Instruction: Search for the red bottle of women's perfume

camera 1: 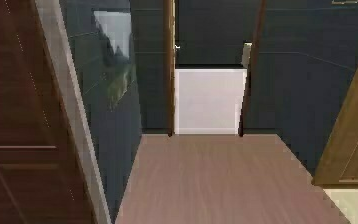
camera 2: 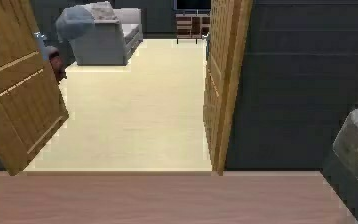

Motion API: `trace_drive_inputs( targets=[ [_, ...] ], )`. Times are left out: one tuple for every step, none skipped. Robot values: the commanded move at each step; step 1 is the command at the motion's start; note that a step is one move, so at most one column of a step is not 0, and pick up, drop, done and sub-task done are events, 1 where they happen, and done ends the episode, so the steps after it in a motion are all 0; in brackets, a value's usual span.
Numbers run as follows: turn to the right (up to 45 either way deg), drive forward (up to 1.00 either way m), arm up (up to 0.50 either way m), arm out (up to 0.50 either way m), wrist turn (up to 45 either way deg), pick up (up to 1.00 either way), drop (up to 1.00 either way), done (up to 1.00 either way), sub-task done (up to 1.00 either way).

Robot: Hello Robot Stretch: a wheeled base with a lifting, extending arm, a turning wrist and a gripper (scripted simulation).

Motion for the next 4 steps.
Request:
trace_drive_inputs(
  targets=[
    [-45.0, 0.0, 0.0, 0.0, 0.0, 0.0, 0.0, 0.0, 0.0],
    [-36.0, 0.0, 0.0, 0.0, 0.0, 0.0, 0.0, 0.0, 0.0],
    [0.0, 1.0, 0.0, 0.0, 0.0, 0.0, 0.0, 0.0, 0.0],
    [-6.0, 0.0, 0.0, 0.0, 0.0, 0.0, 0.0, 0.0, 0.0]
  ],
)
